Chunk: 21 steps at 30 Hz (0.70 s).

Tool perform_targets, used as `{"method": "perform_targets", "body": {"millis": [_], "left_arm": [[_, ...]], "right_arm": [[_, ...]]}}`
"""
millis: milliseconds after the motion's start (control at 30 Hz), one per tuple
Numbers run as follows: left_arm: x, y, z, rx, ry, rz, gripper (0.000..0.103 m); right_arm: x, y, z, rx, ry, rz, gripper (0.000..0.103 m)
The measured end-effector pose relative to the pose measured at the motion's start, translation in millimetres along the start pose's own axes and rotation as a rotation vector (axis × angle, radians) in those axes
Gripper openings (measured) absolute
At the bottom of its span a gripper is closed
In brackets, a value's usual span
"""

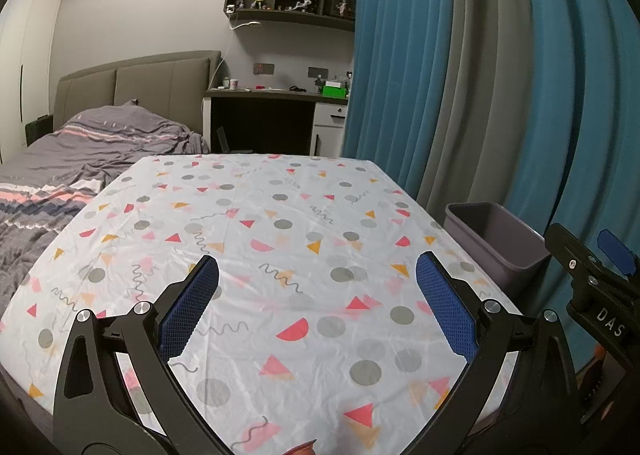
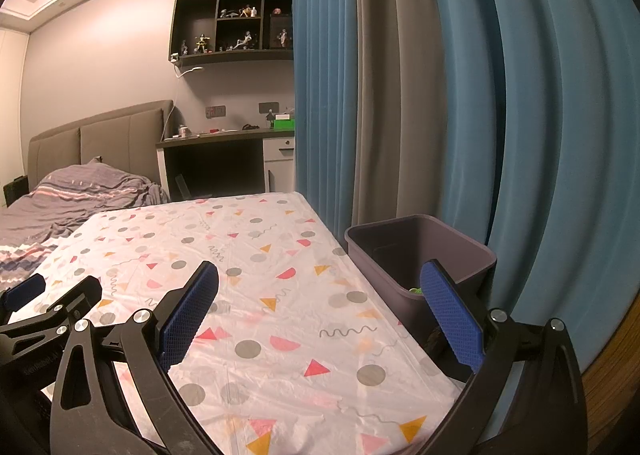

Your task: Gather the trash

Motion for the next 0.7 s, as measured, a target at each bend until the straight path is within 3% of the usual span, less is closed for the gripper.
{"method": "perform_targets", "body": {"millis": [700], "left_arm": [[0.7, -0.2, 0.4, 0.002, 0.0, -0.001, 0.098]], "right_arm": [[0.1, -0.8, -1.6, 0.002, 0.0, -0.001, 0.097]]}}
Point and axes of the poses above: each gripper's, at about its wrist camera, not at the fingertips, and x roughly the way its jaws point, z to its right, y to its top, the point moved 2 cm from there along x, roughly the way its jaws point, and after that the axes turned 6 degrees about -x, right-handed, at the moved point
